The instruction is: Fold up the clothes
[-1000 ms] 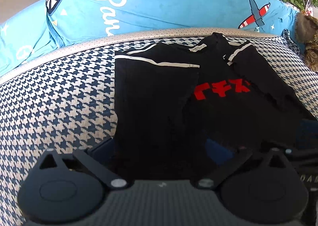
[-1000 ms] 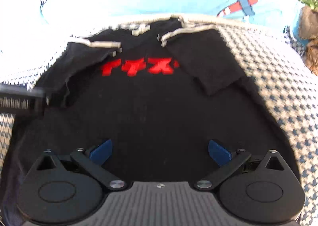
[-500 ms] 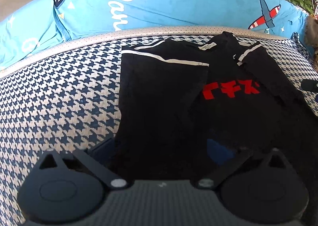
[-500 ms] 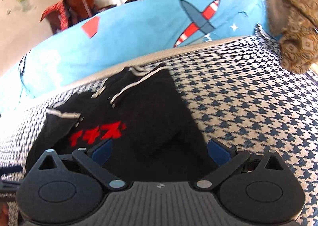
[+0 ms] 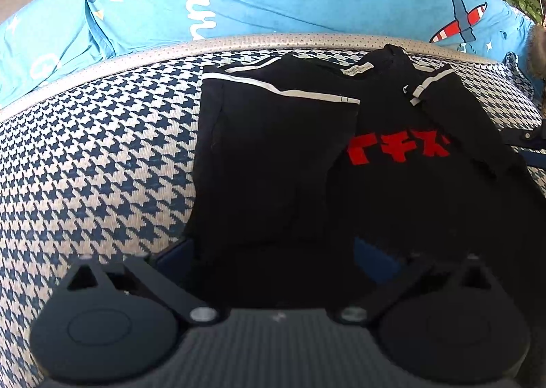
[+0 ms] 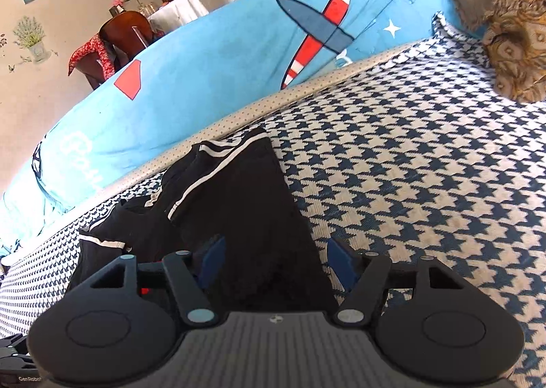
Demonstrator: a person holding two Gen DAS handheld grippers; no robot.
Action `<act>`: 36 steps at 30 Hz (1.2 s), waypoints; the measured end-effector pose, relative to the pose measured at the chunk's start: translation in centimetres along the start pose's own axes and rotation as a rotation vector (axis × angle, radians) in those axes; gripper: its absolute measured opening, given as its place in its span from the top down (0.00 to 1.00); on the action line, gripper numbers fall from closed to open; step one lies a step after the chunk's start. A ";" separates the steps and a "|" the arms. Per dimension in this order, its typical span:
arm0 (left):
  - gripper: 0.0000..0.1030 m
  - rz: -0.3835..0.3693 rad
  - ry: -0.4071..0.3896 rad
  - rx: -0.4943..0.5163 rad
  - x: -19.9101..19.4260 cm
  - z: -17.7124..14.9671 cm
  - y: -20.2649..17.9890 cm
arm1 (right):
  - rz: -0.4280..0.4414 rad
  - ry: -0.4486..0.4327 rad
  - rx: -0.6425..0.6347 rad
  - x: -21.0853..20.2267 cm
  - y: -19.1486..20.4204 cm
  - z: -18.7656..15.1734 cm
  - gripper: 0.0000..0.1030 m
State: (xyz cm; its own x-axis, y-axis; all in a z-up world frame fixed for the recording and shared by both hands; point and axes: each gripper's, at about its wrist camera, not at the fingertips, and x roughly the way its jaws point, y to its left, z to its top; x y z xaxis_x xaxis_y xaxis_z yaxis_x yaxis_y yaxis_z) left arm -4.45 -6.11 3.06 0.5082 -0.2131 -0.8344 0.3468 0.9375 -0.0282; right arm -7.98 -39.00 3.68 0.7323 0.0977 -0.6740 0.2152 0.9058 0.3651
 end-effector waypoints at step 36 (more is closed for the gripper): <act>0.00 0.028 -0.019 -0.059 -1.5 -0.1 3.1 | 0.243 -0.070 -0.156 -0.6 10.3 -1.1 0.88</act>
